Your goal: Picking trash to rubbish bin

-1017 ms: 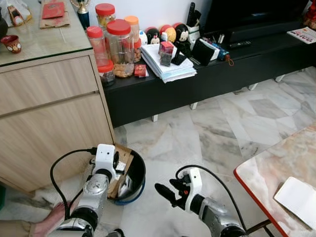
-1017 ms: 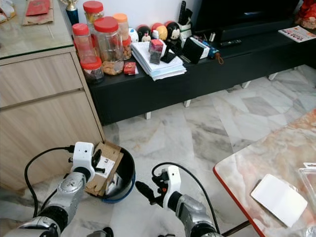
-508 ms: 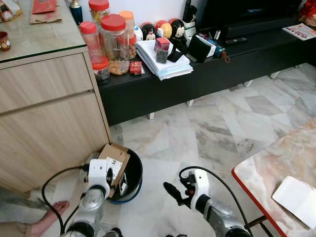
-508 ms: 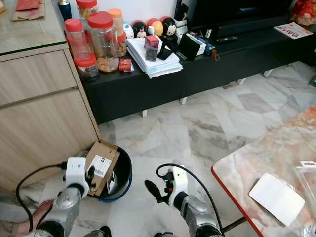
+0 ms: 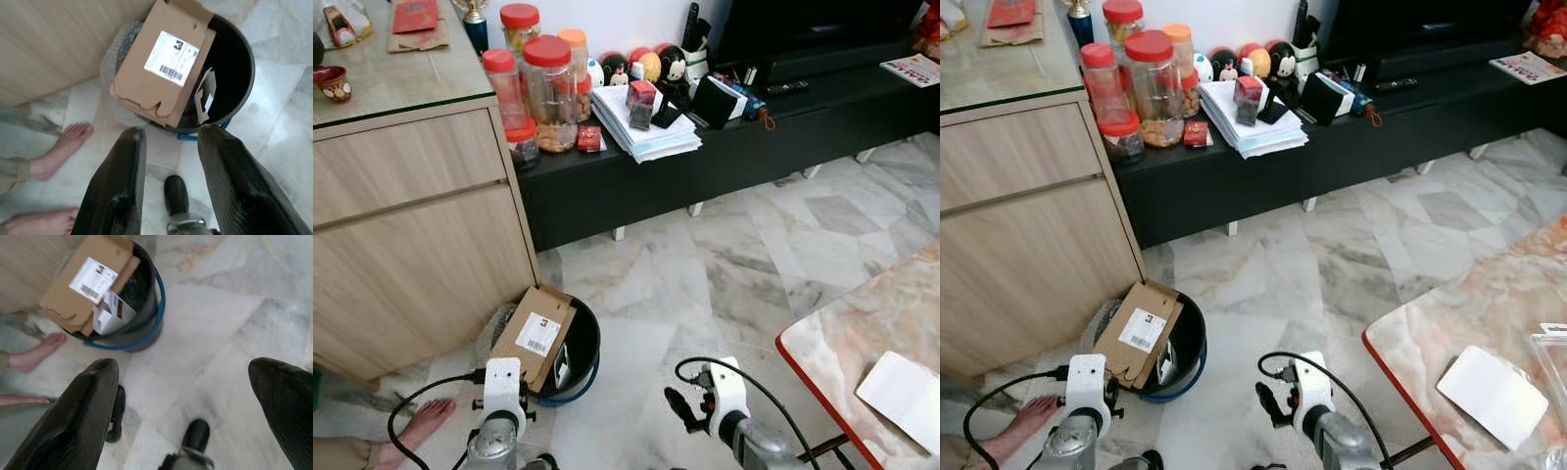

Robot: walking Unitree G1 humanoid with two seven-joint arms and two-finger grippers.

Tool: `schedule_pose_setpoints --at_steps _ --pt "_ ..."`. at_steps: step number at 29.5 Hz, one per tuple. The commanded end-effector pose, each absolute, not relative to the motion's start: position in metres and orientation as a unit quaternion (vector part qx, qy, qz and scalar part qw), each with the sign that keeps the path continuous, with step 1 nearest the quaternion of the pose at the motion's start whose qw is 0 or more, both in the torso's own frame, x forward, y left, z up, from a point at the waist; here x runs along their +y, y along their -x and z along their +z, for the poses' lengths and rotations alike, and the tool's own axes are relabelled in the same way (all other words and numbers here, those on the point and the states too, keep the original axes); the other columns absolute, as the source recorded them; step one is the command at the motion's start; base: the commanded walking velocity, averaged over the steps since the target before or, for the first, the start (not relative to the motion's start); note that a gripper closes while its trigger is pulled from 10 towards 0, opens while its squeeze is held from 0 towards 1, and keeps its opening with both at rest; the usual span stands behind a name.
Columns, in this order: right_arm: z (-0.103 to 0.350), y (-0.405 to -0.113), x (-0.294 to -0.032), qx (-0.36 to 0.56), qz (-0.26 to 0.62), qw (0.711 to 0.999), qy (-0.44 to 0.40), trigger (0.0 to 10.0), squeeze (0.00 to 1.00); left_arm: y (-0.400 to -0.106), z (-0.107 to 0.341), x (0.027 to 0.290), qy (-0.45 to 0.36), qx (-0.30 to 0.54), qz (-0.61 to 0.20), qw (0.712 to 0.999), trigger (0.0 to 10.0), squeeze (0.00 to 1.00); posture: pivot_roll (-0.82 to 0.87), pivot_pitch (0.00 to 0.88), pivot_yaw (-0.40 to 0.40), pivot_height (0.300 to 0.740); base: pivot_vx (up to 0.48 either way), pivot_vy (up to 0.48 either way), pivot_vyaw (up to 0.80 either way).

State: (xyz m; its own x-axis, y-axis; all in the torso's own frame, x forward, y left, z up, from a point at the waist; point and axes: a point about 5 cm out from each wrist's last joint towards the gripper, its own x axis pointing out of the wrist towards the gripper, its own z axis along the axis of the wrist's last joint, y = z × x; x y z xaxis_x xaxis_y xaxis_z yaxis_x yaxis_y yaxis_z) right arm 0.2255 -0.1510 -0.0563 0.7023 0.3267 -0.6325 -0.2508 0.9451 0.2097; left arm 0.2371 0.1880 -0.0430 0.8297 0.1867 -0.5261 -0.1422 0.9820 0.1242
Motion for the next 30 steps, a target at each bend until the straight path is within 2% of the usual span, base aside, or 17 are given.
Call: schedule_pose_setpoints --at_steps 1,5,11,19,30 --pt "-0.064 -0.215 -0.161 0.375 0.134 0.916 -0.04 10.0 0.0 -0.225 -0.053 0.185 -0.049 0.31 0.082 0.946 10.0 0.0 0.0 0.092 -0.068 0.74 0.0 0.0 0.0" --pt "-0.072 -0.199 -0.174 0.402 0.104 0.91 -0.028 10.0 0.0 -0.216 -0.06 0.184 -0.055 0.33 0.084 0.938 10.0 0.0 0.01 0.084 -0.071 0.74 0.0 0.0 0.0" --pt "-0.078 -0.188 -0.18 0.416 0.094 0.904 -0.025 10.0 0.0 -0.21 -0.064 0.183 -0.076 0.34 0.077 0.934 10.0 0.0 0.01 0.08 -0.071 0.74 0.0 0.0 0.0" --pt "-0.075 -0.195 -0.174 0.409 0.097 0.907 -0.033 10.0 0.0 -0.199 -0.069 0.189 -0.079 0.354 0.084 0.928 10.0 0.0 0.0 0.09 -0.075 0.74 0.0 0.0 0.0" --pt "-0.075 -0.195 -0.172 0.408 0.097 0.907 -0.037 10.0 0.0 -0.198 -0.069 0.189 -0.075 0.353 0.088 0.929 10.0 0.0 0.01 0.109 -0.075 0.74 0.0 0.0 0.0"
